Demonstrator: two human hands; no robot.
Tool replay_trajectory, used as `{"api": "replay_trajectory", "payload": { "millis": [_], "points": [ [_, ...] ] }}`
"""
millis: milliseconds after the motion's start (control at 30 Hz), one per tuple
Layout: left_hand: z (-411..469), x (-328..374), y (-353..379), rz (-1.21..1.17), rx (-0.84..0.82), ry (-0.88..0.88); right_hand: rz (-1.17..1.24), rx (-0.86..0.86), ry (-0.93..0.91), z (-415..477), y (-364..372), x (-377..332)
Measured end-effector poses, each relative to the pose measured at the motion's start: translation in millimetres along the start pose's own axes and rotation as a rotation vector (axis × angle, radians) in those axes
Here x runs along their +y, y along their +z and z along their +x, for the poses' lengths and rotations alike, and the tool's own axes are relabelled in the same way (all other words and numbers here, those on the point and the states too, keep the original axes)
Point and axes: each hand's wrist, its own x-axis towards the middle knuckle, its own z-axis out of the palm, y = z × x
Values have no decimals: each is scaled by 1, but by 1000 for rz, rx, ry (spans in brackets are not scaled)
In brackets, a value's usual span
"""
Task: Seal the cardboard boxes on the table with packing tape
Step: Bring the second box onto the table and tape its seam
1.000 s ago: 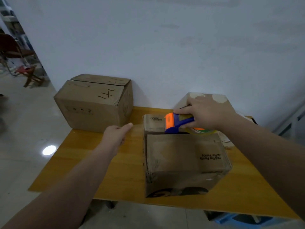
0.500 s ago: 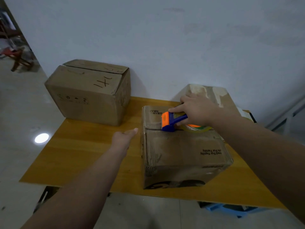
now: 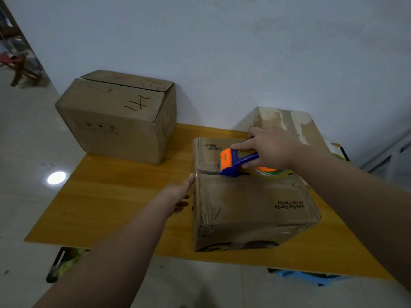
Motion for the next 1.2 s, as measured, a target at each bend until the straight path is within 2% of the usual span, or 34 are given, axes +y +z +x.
{"api": "replay_trajectory", "payload": {
  "millis": [67, 133, 167, 200, 233, 300, 400, 467, 533, 567, 667, 767, 867, 967, 1133, 1200],
  "points": [
    [1, -6, -2, 73, 66, 17, 9, 5, -2, 0, 1, 1],
    [0, -6, -2, -17, 260, 209, 0, 14, -5, 0, 2, 2],
    [-4, -4, 1, -121, 274, 359, -4, 15, -6, 0, 3, 2],
    [-13, 0, 5, -227, 185, 469, -1, 16, -7, 0, 3, 2],
    [-22, 4, 12, -280, 46, 507, 7, 13, -7, 0, 3, 2],
    [-29, 3, 23, -225, -174, 437, 24, 11, -10, 0, 2, 3],
    [-22, -4, 22, -178, -287, 324, 32, 25, -9, -1, 2, 5],
    [-19, 2, 16, -12, -197, 408, 39, 33, -7, -2, 3, 6],
    [-14, 10, 10, 204, -86, 591, 52, 24, -5, -2, 2, 6],
    [-13, 14, 7, 260, -101, 655, 68, 19, -4, -2, 1, 6],
    [-8, 20, 1, 343, -194, 682, 277, 34, 19, -5, -11, 10],
    [-3, 27, -5, 562, -100, 731, 481, 53, 36, -10, -26, 17],
    [1, 35, -11, 818, -14, 766, 282, 18, 2, -13, -30, 13],
    [2, 37, -12, 903, 26, 783, 96, 32, -27, -16, -24, 7],
    [-21, 36, -1, 983, 139, 917, 51, 5, -65, -14, -8, 3],
    [-38, 36, 11, 1013, 136, 874, 51, -3, -73, -15, -6, 4]
  ]
}}
